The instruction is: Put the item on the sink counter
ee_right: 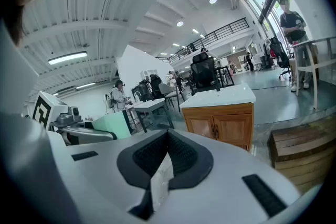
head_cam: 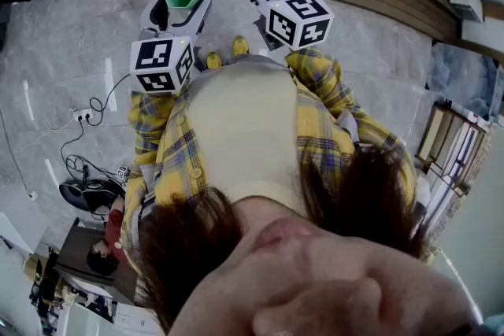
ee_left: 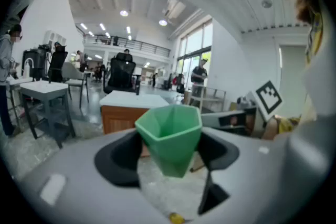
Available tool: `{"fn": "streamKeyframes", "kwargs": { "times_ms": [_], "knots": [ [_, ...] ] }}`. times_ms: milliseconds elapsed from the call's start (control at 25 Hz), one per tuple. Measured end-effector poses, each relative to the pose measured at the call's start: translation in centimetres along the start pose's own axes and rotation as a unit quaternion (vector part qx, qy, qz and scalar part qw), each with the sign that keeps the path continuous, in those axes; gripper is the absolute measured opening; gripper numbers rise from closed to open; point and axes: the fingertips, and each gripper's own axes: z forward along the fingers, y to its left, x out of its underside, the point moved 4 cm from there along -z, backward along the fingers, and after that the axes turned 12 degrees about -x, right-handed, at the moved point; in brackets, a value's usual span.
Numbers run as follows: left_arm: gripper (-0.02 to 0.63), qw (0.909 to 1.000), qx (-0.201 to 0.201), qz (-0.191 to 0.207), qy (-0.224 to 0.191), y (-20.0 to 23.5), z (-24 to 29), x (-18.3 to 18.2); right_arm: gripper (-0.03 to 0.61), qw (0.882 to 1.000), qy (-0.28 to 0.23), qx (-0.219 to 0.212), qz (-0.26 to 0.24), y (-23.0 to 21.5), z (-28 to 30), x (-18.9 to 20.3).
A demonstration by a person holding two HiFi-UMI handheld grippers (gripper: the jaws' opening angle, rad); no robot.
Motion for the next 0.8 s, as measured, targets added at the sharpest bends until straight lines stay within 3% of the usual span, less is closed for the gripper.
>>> {"fn": "streamKeyframes", "kwargs": {
  "times_ms": [800],
  "knots": [
    [0.33, 0.9996, -0.027, -0.01, 0.005, -3.3, 5.8, -1.6, 0.014, 1.0, 0.001, -0.008, 0.02, -7.4, -1.3, -0.5]
  ]
}}
